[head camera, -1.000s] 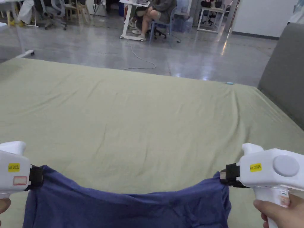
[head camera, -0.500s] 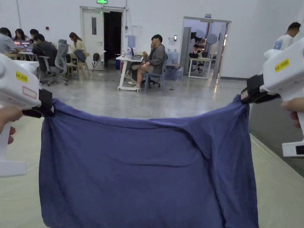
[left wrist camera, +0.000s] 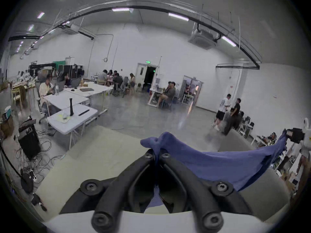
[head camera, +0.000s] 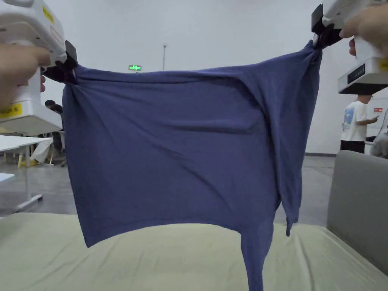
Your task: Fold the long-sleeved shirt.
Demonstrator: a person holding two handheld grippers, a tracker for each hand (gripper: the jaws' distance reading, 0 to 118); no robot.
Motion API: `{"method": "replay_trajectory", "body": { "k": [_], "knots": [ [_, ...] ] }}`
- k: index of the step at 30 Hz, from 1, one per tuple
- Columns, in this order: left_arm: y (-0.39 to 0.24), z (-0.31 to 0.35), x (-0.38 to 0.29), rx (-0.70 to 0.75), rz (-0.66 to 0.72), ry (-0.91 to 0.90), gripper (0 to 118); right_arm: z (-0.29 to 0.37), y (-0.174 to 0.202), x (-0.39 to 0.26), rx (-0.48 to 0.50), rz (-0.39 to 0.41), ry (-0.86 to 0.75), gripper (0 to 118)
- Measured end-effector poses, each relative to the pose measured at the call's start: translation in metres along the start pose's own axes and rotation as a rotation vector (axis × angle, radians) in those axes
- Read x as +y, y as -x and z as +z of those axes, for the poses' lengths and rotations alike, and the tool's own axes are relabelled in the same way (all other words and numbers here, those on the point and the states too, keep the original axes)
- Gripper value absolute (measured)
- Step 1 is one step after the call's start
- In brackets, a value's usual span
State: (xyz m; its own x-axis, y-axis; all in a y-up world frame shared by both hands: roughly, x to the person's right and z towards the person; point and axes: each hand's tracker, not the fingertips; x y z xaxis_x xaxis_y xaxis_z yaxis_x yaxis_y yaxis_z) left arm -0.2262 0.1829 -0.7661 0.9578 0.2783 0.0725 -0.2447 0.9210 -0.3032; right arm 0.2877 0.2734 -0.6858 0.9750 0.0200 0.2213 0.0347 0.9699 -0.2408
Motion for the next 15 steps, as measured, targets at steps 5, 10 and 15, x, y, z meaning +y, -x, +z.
{"method": "replay_trajectory", "body": {
  "k": [5, 10, 15],
  "knots": [
    [-0.008, -0.027, -0.01, 0.028, -0.069, 0.031, 0, -0.031, 0.002, -0.022, -0.015, 0.042, 0.029, 0],
    [0.013, -0.088, -0.082, 0.052, -0.089, 0.17, 0, -0.108, -0.008, -0.117, 0.016, 0.034, 0.225, 0],
    [0.059, -0.167, -0.202, 0.077, -0.062, 0.398, 0, -0.191, -0.009, -0.292, 0.058, 0.006, 0.487, 0]
  ]
}}
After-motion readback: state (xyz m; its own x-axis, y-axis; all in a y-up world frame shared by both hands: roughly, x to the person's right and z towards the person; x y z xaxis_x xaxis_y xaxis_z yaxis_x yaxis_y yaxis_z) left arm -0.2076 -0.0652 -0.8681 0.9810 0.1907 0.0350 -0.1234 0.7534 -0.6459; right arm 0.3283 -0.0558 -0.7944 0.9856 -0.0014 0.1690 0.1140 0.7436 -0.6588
